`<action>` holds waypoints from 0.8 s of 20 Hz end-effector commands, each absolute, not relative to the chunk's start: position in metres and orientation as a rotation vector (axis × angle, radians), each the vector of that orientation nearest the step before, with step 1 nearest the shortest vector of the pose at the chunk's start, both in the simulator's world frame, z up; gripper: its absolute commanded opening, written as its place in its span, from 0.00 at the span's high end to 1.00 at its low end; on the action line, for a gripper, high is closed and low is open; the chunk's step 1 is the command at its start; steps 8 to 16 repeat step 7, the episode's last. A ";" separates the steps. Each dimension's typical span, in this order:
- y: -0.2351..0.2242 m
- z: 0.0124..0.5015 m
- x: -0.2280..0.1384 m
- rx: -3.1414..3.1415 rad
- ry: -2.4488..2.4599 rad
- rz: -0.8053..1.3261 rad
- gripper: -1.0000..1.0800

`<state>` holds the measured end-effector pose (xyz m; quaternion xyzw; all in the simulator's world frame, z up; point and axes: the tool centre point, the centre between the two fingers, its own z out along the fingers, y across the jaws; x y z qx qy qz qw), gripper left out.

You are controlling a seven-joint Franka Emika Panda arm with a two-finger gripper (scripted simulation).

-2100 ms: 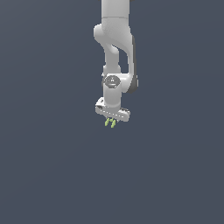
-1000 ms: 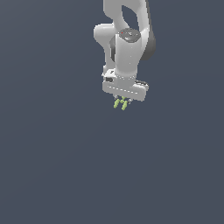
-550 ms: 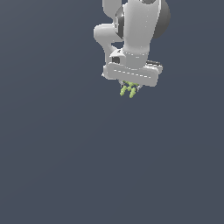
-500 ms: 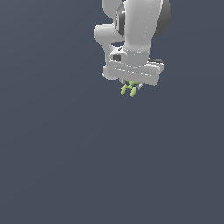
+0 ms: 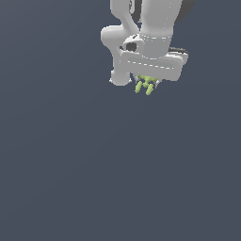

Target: Pick up the object and move it to a goal position.

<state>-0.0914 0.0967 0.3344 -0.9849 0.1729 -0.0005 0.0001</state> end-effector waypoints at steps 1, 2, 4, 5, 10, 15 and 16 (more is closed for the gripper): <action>0.098 0.339 -0.091 -3.094 0.543 0.000 1.00; 0.098 0.339 -0.091 -3.094 0.543 0.000 1.00; 0.098 0.339 -0.090 -3.094 0.543 0.000 1.00; 0.098 0.338 -0.090 -3.094 0.543 0.000 1.00; 0.098 0.337 -0.090 -3.094 0.543 0.000 1.00; 0.098 0.337 -0.090 -3.094 0.543 0.000 1.00; 0.098 0.337 -0.090 -3.094 0.543 0.000 1.00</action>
